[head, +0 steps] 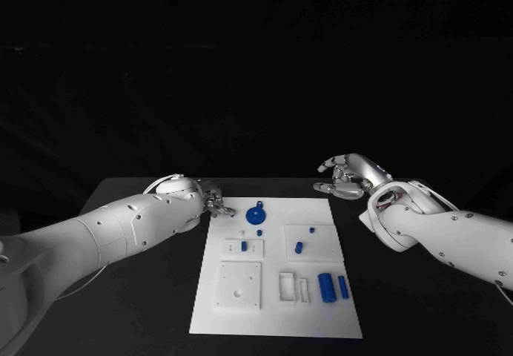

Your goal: Assemble the parts on the task board

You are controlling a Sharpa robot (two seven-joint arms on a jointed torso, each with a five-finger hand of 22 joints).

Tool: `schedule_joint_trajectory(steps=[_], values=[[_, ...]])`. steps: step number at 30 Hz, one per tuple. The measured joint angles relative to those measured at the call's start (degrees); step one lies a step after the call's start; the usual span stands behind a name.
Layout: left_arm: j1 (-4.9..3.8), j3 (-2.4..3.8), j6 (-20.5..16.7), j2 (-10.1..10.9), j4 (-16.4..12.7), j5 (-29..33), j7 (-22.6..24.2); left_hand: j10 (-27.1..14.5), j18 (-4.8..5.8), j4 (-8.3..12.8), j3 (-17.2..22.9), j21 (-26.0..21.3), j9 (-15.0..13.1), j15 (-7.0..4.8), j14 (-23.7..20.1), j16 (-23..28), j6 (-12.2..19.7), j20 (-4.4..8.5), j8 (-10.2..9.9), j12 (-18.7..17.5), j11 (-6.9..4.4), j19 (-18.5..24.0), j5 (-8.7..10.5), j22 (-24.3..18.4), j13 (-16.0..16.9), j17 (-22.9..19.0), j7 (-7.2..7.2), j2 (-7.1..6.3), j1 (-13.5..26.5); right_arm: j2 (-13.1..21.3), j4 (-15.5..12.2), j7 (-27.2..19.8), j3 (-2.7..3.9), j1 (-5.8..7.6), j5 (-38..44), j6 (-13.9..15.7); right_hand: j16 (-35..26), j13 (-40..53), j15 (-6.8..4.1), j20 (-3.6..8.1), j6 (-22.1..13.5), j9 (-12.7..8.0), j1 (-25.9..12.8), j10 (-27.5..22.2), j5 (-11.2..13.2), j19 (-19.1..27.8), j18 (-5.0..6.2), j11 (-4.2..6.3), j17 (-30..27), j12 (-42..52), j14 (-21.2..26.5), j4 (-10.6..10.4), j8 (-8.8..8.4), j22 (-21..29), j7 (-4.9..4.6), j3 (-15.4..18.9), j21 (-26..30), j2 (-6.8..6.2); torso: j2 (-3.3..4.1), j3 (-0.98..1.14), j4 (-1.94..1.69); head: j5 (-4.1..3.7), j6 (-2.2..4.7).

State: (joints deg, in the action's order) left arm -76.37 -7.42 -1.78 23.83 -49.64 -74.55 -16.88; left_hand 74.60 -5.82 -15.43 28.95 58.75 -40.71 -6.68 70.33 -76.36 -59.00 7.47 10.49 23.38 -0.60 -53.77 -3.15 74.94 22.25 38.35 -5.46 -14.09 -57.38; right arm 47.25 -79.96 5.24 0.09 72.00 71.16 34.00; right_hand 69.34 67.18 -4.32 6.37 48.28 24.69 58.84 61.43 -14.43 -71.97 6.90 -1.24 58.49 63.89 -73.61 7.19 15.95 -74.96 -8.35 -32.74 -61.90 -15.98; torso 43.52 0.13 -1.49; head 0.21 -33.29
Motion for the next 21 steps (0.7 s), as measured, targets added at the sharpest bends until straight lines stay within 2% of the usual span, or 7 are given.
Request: schedule_joint_trajectory(steps=[13,21], values=[[-0.15,0.02,1.0,-0.7,1.0,2.3,0.1,-0.4,0.03,-1.0,-1.3,0.0,0.0,0.02,0.0,0.0,0.1,-0.01,0.0,0.3,0.18,0.0,0.00,0.0,0.1,0.0,0.08,0.30,-0.3,0.0,0.0,0.0,0.00,0.00,0.0,0.0,0.0,0.0,0.00,-0.02,0.0,0.0,0.0,0.0,-0.2,0.0,0.00,-0.02,0.0,0.2,0.0,0.0,0.00,0.0,0.00,0.0,0.0,0.00,-0.06,-0.03,-0.01,-0.18,-0.17],[-0.16,-0.01,1.3,-2.2,3.6,3.1,0.2,-0.5,0.06,-0.9,-1.5,0.0,0.1,0.03,0.0,0.0,0.3,-0.01,0.0,0.3,0.08,0.0,0.00,0.0,0.1,0.0,-0.13,0.52,-0.5,-0.1,-0.1,0.0,0.00,0.00,0.0,0.0,0.0,0.0,0.00,-0.02,0.0,0.0,0.0,0.1,-0.2,0.0,0.00,-0.11,0.0,0.2,0.0,0.0,0.00,0.0,0.00,0.0,0.0,0.00,-0.06,-0.07,-0.01,-0.19,-0.12]])
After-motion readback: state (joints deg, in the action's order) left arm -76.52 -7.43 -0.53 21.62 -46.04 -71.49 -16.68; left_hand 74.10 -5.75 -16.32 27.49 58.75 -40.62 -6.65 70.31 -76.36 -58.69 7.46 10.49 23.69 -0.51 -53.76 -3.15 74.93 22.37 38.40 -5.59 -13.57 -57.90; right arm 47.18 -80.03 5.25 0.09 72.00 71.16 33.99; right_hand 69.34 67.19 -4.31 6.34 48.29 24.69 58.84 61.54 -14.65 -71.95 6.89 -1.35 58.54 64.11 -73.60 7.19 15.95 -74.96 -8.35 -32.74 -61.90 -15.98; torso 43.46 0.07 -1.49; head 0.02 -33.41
